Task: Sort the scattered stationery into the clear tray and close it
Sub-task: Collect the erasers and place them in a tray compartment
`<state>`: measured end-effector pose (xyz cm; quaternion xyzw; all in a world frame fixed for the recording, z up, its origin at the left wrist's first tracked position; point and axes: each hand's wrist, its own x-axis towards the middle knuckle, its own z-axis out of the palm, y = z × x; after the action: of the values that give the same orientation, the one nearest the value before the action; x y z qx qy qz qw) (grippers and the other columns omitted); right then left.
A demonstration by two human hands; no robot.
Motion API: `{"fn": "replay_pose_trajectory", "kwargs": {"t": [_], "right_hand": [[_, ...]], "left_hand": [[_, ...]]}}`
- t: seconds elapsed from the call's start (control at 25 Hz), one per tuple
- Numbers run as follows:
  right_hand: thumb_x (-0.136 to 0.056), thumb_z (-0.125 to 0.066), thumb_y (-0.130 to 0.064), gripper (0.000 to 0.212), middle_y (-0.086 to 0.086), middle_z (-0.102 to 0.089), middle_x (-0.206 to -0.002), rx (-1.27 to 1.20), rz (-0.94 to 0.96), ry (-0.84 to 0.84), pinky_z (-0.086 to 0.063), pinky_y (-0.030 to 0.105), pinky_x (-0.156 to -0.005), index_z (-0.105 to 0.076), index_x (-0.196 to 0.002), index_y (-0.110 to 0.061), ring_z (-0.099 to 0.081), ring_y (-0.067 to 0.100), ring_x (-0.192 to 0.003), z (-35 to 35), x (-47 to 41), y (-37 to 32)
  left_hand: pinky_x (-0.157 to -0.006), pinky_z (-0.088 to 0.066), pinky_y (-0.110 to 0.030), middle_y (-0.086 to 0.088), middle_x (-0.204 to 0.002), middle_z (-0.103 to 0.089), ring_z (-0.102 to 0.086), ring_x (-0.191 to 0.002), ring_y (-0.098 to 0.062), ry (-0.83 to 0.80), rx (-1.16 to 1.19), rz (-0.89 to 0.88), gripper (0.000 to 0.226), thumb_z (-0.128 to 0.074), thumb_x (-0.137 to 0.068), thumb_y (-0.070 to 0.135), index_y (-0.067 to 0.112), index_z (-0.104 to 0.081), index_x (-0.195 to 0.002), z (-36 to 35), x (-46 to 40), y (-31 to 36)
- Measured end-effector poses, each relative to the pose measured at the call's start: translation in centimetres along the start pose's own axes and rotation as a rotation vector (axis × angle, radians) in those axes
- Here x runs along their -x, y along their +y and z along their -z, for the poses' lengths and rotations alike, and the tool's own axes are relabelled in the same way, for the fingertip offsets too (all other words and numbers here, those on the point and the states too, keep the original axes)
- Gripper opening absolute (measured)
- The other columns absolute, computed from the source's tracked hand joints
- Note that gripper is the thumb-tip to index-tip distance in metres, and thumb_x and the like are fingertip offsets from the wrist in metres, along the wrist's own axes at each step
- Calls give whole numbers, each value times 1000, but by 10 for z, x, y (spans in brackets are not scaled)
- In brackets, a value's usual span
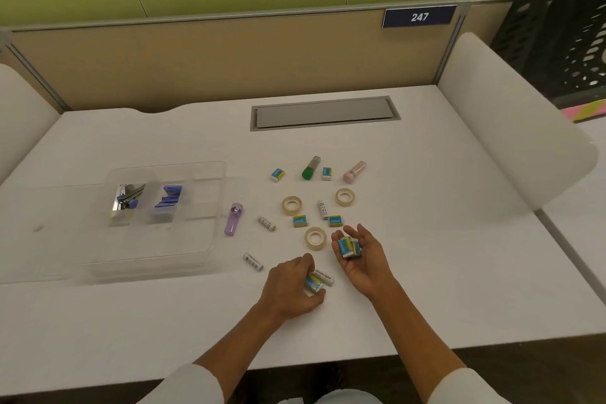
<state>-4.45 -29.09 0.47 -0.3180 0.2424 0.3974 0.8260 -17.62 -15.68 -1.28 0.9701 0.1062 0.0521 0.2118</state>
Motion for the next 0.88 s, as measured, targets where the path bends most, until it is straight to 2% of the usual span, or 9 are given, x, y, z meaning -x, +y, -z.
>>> {"fn": "replay_pose_trajectory", "kwargs": {"t": [0.16, 0.24, 0.36, 0.52, 0.68, 0.8, 0.88], "right_hand": [[-96, -60, -29, 32, 19, -66, -110, 3, 8, 5, -60, 38, -83, -63, -110, 0, -67, 29, -102, 0, -1, -3], [-96, -60, -30, 34, 20, -66, -112, -5, 12, 14, -60, 38, -84, -63, -113, 0, -67, 29, -103, 0, -2, -6], [-95, -61, -30, 36, 21, -66, -114, -14, 25, 21, -60, 38, -83, -62, -116, -1, -68, 30, -102, 1, -1, -10], [-95, -61, -30, 37, 20, -65, -113, -11, 33, 21, -62, 37, -78, -61, -118, 0, -67, 31, -103, 9, 0, -15], [-95, -61, -33, 43, 22, -65, -111, -33, 30, 25, -63, 39, -75, -61, -121, 2, -66, 33, -104, 15, 2, -21], [-96, -59, -38, 49, 24, -64, -118, -52, 20, 20, -61, 44, -80, -60, -122, 4, -65, 36, -108, 16, 2, -25], [-96, -57, -41, 53, 25, -64, -120, -65, 25, 14, -59, 47, -83, -60, -123, 4, -64, 38, -110, 18, 0, -29]], "left_hand": [[-54, -47, -19, 12, -76, -53, -50, -60, -8, 157, 156, 48, 40, -71, -65, 44, 24, -50, -92, 8, -2, -1], [-56, -48, -16, 11, -80, -53, -52, -63, -7, 226, 225, 78, 44, -75, -64, 40, 21, -55, -97, 15, -14, -4], [-61, -51, -20, 8, -89, -55, -55, -70, -6, 234, 265, 62, 39, -75, -65, 35, 17, -65, -98, 20, -46, -4], [-74, -55, -27, 1, -105, -59, -60, -88, -12, 137, 213, 85, 38, -73, -74, 31, 15, -69, -108, 13, -93, 10], [-89, -49, -33, -1, -117, -62, -53, -111, -19, -86, 6, 17, 48, -66, -81, 28, 19, -57, -128, 10, -131, 25], [-90, -50, -36, -7, -121, -58, -52, -113, -23, -224, -183, -28, 56, -64, -84, 28, 20, -45, -136, 10, -145, 29], [-91, -50, -36, -10, -123, -56, -54, -113, -24, -275, -247, -71, 52, -63, -86, 26, 19, -45, -134, 7, -150, 33]]}}
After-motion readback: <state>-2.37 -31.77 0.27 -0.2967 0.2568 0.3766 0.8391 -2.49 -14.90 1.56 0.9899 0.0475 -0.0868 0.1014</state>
